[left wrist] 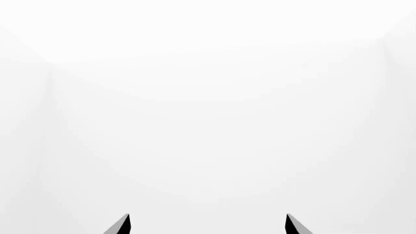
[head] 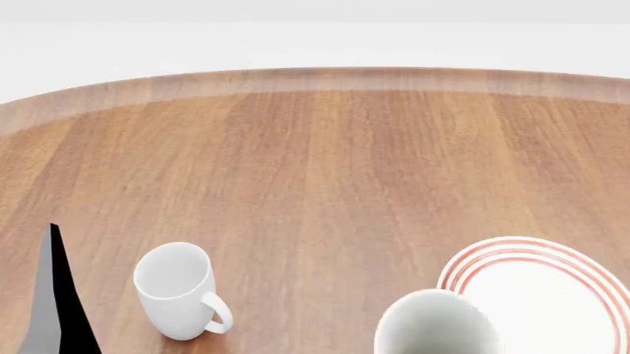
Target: Pick up the red mug and put it on the plate
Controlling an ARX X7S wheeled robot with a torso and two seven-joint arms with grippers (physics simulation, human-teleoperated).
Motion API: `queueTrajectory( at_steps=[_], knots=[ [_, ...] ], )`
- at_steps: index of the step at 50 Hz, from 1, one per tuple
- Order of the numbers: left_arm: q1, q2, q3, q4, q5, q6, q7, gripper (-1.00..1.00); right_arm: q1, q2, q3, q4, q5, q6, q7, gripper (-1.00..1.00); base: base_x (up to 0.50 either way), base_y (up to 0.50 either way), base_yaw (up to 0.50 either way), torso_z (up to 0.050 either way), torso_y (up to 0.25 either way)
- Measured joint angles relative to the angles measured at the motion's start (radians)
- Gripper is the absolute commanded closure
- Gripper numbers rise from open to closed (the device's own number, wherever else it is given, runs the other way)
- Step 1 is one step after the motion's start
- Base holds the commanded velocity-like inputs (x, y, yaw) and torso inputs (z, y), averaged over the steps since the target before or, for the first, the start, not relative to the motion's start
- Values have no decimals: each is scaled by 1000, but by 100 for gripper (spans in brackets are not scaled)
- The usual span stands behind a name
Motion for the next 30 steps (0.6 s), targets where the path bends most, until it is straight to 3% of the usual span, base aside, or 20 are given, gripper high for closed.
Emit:
queueTrajectory(
  at_steps=[17, 30],
  knots=[
    [-5, -1, 3, 2, -7, -8, -4, -100, 181, 318, -151, -81, 96, -133, 294, 100, 0, 0, 0, 0, 0],
    [-4, -2, -4, 5, -20, -10, -10, -100, 306, 415, -119, -94, 344, -136, 327, 100, 0, 0, 0, 0, 1]
  ],
)
